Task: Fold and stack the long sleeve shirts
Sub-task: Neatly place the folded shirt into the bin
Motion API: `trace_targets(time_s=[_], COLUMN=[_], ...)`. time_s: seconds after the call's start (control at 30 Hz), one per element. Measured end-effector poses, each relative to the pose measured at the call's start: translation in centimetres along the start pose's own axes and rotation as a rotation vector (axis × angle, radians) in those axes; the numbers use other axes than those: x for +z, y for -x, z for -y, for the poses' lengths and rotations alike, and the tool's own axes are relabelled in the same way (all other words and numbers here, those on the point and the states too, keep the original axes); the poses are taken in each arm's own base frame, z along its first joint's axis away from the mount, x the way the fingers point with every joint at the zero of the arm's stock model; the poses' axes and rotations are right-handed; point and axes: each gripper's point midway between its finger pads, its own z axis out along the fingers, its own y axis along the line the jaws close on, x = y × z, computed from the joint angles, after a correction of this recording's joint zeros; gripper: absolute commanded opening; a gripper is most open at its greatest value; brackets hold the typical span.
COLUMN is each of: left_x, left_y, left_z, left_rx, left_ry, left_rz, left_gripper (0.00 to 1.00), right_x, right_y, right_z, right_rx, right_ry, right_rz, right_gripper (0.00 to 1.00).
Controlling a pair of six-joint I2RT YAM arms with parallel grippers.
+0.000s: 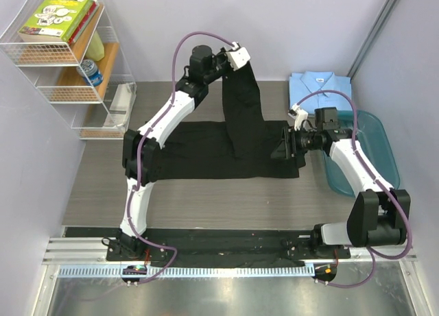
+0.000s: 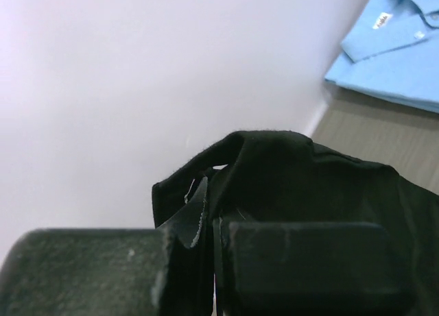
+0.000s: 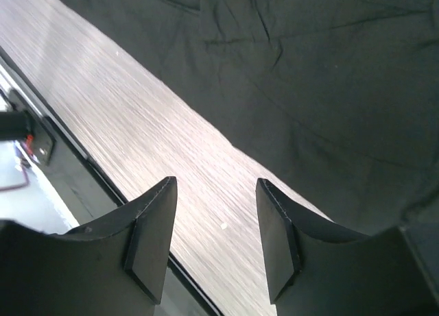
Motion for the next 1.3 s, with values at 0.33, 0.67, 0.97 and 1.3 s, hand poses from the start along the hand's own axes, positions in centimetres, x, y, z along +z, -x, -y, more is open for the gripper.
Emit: trace_targets(time_s=[0.33,0.67,0.97,1.3], left_x=[-0.5,-9.8,-18.1,-26.1], left_y=[-0.5,-2.4,-2.7,-9.4], left_z=[1.7,10.4,13.4,15.8], left_rx=[0.043,-0.061,0.055,0.149], left_ry=[-0.072,-0.437,-0.714,-0.922], left_rz=[0.085,0.069,0.073,-0.007], left_gripper=[0.0,0.0,0.0,0.01], right_x=[3.5,7.5,9.3,9.9], right_y=[0.8,-1.1,-4.2,-5.4], right_z=[0.4,3.2,6.3,8.2], right_rx=[0.069,0.191,0.28,0.311], right_ry=[0.045,0.025,-0.085,-0.169], right_rz=[0.031,-0.01,-0.076,-0.102], right_gripper=[0.45,0.23,0.14,0.13])
